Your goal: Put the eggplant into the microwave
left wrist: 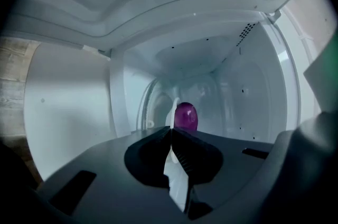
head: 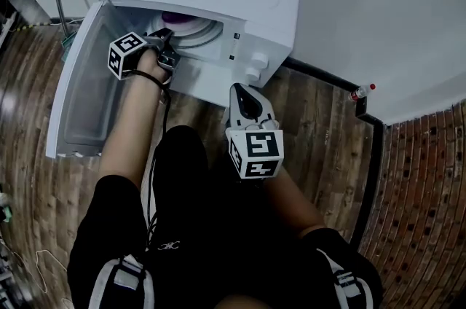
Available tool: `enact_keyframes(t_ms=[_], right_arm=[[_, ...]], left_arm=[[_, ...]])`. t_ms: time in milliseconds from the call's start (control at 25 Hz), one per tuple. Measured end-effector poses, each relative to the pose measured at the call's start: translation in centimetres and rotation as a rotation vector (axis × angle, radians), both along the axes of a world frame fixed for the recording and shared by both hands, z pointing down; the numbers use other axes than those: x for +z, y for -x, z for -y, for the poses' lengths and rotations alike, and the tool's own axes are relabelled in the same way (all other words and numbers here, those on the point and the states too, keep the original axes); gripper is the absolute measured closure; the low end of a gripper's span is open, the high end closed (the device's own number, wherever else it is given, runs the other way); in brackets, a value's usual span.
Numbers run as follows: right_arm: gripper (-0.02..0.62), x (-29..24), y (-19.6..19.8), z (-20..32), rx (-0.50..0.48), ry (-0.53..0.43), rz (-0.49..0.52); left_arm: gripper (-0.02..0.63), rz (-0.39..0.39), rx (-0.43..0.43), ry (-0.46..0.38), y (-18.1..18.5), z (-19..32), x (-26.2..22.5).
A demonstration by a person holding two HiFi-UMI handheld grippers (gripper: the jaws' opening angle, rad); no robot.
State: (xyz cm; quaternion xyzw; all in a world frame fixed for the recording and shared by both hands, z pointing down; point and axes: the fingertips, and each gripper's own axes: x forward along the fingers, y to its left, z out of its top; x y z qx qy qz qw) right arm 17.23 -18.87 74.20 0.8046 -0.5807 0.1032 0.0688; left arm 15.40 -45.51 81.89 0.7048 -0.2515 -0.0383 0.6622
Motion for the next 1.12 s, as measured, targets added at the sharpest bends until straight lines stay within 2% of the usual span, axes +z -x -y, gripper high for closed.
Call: enact_keyframes(t_ms=[160,440,600,680,800,840,880,1000,1120], right_arm=[[0.589,0.5,0.3,0.3,-0.002,-0.003,0.051],[0.588,0.5,0.7,1.0,-0.001,-0.016,0.086],[0.588,0.4,0.4,0.9,0.015,-0.025,0.090],[0.588,0.5,0.3,0.8,0.021,-0.025,0.093],[0.588,0.6,0.2,1.1,0.023,-0.027,0.102],[0.588,0.5,0.2,1.3,0.020,-0.032,0.105],[0.589,0.3,0.3,1.7,0.015,-0.040,0.105],[0.588,-0.5,1.1,3.6,-0.017,-0.068,0.094],[0.588,-1.0,1.7,5.7,-0.044,-0.089,0.095]], left_arm=[[0.590,0.119,0.022,-0.107,0.3,0.0,0.1],[0.526,0.506,0.125,-0.438,0.4,0.9,-0.4],[0.468,0.640,0.166,-0.578,0.5,0.7,-0.8],[0.460,0.657,0.154,-0.627,0.8,0.6,-1.4],[0.463,0.627,0.124,-0.705,1.7,-0.1,-2.7],[0.501,0.613,0.128,-0.751,2.0,-0.7,-3.3],[0.608,0.600,0.138,-0.811,2.3,-1.4,-4.0],[0.609,0.579,0.174,-0.978,3.4,-3.6,-5.8],[0.609,0.559,0.174,-1.064,4.9,-5.2,-6.9]])
